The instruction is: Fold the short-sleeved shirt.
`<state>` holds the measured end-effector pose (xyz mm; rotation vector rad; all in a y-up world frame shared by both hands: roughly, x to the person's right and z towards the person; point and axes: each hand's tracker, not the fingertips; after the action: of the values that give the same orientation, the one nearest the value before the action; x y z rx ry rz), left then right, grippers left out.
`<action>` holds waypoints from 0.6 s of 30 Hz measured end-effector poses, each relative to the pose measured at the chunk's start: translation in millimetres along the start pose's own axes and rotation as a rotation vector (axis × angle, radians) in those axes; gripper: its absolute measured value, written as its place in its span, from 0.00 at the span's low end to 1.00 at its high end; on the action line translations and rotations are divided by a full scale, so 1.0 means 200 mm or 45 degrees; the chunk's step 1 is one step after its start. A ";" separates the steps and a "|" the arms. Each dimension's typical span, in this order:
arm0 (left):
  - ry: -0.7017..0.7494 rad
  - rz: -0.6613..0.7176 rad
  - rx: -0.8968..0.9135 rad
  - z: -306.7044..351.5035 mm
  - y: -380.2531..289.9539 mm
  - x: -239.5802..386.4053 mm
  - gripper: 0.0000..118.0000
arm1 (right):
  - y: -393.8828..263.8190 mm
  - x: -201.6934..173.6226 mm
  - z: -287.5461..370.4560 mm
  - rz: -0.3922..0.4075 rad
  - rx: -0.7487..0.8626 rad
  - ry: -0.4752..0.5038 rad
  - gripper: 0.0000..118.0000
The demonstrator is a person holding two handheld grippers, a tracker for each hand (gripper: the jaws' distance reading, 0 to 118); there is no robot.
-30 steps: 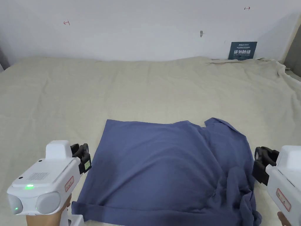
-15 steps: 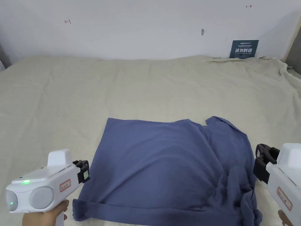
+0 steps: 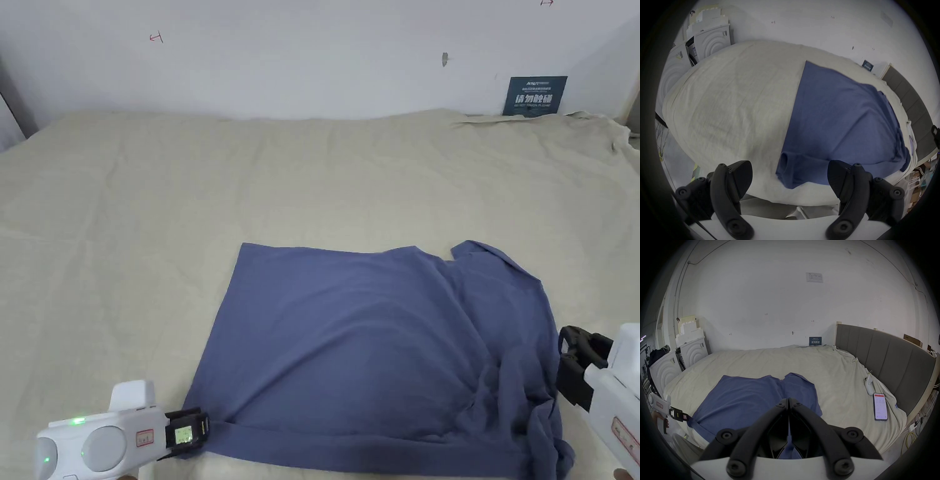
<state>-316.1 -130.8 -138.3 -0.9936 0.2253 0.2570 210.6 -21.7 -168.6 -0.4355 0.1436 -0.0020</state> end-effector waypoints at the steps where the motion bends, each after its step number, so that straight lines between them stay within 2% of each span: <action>1: 0.005 -0.002 -0.008 -0.02 -0.01 0.00 0.85 | -0.01 0.00 0.00 0.001 -0.008 -0.001 0.00; 3: 0.028 -0.019 -0.027 -0.06 -0.03 0.00 0.83 | -0.01 -0.02 0.01 -0.003 -0.024 -0.002 0.00; 4: 0.033 -0.031 -0.032 -0.07 -0.03 0.01 0.79 | -0.02 -0.03 0.02 -0.005 -0.032 -0.003 0.00; 5: 0.026 -0.032 -0.032 -0.06 -0.04 0.03 0.72 | -0.02 -0.03 0.02 -0.006 -0.038 -0.005 0.00; 9: -0.078 -0.031 -0.047 -0.08 -0.04 0.04 0.15 | -0.05 0.00 0.02 -0.010 -0.062 -0.013 0.00; 11: -0.074 -0.041 -0.038 -0.08 -0.05 0.06 0.04 | -0.06 -0.01 0.03 -0.013 -0.082 -0.018 0.00; 13: -0.066 -0.063 -0.041 -0.09 -0.04 0.07 0.01 | -0.08 0.01 0.02 -0.018 -0.131 -0.028 0.00; 18: -0.079 -0.088 -0.026 -0.05 -0.03 0.07 0.00 | -0.22 0.05 -0.05 -0.059 -0.316 -0.037 0.01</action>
<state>-301.3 -140.6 -142.7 -1.0097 0.1319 0.2272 220.9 -67.2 -160.8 -0.6866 0.1052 -0.0236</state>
